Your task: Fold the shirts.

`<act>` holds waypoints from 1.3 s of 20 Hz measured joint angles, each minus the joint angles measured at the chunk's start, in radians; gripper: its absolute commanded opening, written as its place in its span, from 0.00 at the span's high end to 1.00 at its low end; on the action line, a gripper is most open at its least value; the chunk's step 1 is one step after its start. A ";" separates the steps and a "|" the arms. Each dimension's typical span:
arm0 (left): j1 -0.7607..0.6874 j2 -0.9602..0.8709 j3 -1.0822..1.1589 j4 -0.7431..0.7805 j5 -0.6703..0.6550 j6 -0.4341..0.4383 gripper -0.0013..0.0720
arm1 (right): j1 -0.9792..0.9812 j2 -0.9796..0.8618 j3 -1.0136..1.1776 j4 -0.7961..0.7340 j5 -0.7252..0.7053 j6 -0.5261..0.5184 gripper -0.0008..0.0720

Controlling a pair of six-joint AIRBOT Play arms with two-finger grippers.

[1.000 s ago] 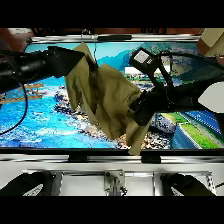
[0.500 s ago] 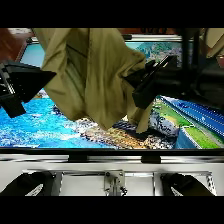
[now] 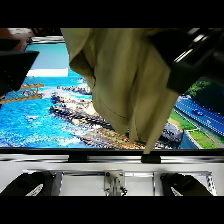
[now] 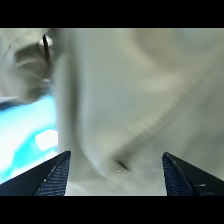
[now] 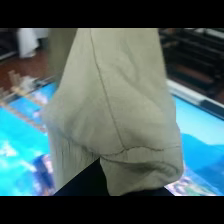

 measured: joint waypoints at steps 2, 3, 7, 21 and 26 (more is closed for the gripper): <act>0.000 0.002 0.000 0.005 0.037 -0.003 0.00 | 0.000 0.003 0.050 -0.230 0.044 0.140 0.92; 0.000 0.003 0.000 0.008 0.043 -0.003 0.00 | 0.000 0.004 0.073 -0.360 0.077 0.198 0.92; 0.000 0.003 0.000 0.011 0.045 -0.003 0.00 | -0.003 0.005 0.148 -0.880 0.304 0.323 0.92; 0.000 -0.009 -0.055 0.039 -0.002 -0.003 0.00 | -0.772 -0.110 0.207 -0.846 0.351 0.332 0.92; 0.002 -0.009 -0.060 0.072 -0.017 -0.002 0.00 | -1.066 -0.198 0.208 -0.684 0.219 0.330 0.92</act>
